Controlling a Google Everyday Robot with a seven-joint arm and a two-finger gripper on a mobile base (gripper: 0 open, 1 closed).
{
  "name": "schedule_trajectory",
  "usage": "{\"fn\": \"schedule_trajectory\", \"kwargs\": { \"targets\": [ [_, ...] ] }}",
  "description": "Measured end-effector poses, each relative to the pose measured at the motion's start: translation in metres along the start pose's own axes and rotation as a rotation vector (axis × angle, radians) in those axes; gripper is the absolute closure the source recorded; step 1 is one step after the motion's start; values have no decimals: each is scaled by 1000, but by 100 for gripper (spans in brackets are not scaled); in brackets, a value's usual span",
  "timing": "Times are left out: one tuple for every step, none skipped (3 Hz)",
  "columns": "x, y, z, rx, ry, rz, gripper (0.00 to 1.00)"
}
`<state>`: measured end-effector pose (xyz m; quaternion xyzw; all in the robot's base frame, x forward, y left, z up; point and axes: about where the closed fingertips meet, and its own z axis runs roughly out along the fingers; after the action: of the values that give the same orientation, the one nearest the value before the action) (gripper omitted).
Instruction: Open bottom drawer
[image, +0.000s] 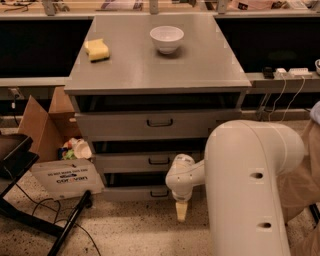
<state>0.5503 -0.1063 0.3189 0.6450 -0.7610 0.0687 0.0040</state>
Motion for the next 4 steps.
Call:
{"fn": "schedule_trajectory", "kwargs": {
  "targets": [
    [4, -19, 30, 46, -20, 0, 0],
    [1, -37, 57, 79, -45, -9, 0],
    [-9, -50, 84, 85, -76, -13, 0],
    [-19, -54, 110, 75, -117, -13, 0]
  ]
}}
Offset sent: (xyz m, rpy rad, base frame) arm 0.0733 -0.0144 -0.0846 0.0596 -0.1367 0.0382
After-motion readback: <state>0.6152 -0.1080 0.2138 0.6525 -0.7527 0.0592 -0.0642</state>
